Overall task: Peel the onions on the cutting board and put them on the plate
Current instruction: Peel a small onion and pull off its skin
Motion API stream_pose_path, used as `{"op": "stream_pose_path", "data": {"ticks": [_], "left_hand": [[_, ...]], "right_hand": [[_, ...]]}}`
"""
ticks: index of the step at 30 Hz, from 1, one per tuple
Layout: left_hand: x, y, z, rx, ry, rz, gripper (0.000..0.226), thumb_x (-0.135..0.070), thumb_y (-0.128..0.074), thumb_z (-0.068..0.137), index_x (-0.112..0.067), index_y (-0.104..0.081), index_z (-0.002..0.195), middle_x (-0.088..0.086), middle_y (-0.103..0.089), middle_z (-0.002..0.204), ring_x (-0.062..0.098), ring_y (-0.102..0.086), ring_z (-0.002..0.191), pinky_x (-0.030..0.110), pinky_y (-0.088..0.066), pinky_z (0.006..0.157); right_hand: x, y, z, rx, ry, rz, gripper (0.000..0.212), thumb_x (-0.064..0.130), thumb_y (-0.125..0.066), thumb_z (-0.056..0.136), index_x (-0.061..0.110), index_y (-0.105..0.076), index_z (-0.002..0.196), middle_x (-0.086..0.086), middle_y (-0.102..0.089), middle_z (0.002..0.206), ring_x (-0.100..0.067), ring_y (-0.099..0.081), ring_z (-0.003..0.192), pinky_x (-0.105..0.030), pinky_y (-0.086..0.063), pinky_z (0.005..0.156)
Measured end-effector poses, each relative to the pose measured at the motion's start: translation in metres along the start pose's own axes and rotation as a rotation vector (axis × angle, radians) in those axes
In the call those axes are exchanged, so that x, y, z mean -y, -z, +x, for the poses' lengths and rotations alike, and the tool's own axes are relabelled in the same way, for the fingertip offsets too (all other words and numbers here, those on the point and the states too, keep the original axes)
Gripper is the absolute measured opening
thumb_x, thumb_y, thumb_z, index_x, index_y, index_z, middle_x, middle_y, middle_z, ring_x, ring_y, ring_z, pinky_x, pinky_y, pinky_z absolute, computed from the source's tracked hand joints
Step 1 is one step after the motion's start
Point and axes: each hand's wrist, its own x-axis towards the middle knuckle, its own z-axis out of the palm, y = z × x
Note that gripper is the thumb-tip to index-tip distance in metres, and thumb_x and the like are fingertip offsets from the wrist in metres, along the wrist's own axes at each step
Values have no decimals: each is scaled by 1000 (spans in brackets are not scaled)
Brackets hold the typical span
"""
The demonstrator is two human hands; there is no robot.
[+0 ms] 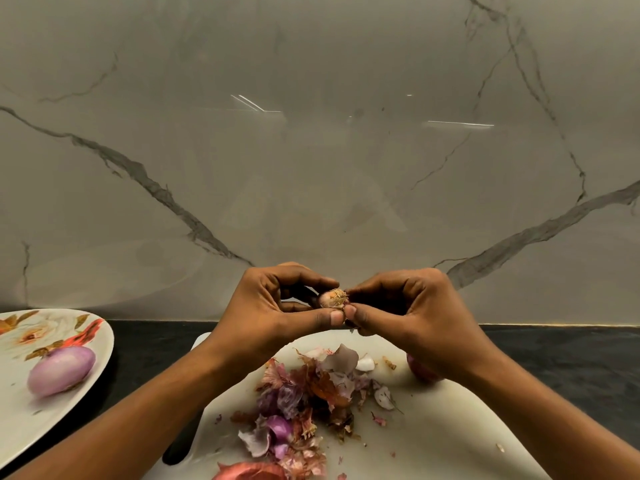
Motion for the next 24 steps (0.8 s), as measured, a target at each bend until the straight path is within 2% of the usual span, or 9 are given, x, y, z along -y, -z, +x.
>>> {"op": "stream_pose_path", "data": {"ticks": [4,8,11,13,17,20,24], "left_hand": [[3,-1,-1,21,-26,87,35,-13,-92,71,-11,-82,105,4,-76,101,26,-76,95,35,-65,80],[4,-2,-2,0,-63,118,35,-16,-93,71,-11,-82,104,4,-76,100,27,-76,95,37,-65,79],[3,-5,-3,-11,-76,113,34,-17,-93,71,-11,-82,102,7,-76,99,28,-77,93,35,-66,76],[1,-6,-3,-8,-69,97,34,-15,-93,71,-10,-82,103,8,-77,99,28,-77,92,37,-66,77],[-1,-5,-3,-9,23,-34,35,-3,-89,74,-5,-80,107,9,-79,100,28,-78,94,34,-65,79],[-1,-3,-2,-10,69,-114,36,3,-85,77,-4,-78,111,12,-81,101,30,-79,96,33,-64,80],[-1,-2,-1,-38,72,-112,38,-2,-86,75,-6,-78,112,10,-82,101,26,-79,96,29,-63,78]], "right_hand": [[1,3,0,3,-37,-37,14,13,-80,88,23,-83,98,5,-81,83,-17,-78,75,-40,-66,71],[4,-3,-2,-41,37,-60,12,23,-80,85,30,-82,95,12,-80,82,-11,-77,74,-32,-65,67],[2,-5,-3,-95,94,-113,10,19,-80,87,21,-84,96,12,-80,82,-12,-77,74,-34,-65,65],[1,-6,-3,-112,120,-144,10,15,-80,88,19,-83,97,11,-80,83,-11,-77,74,-34,-65,64],[3,-6,-1,-166,92,-76,17,14,-75,89,30,-80,91,9,-80,82,-17,-77,74,-40,-65,64],[4,-3,0,-184,26,36,24,-1,-73,90,22,-81,89,2,-81,82,-19,-79,75,-32,-66,68],[3,2,1,-121,-10,18,14,1,-76,89,12,-82,96,-1,-81,85,-20,-80,78,-33,-66,71]]}}
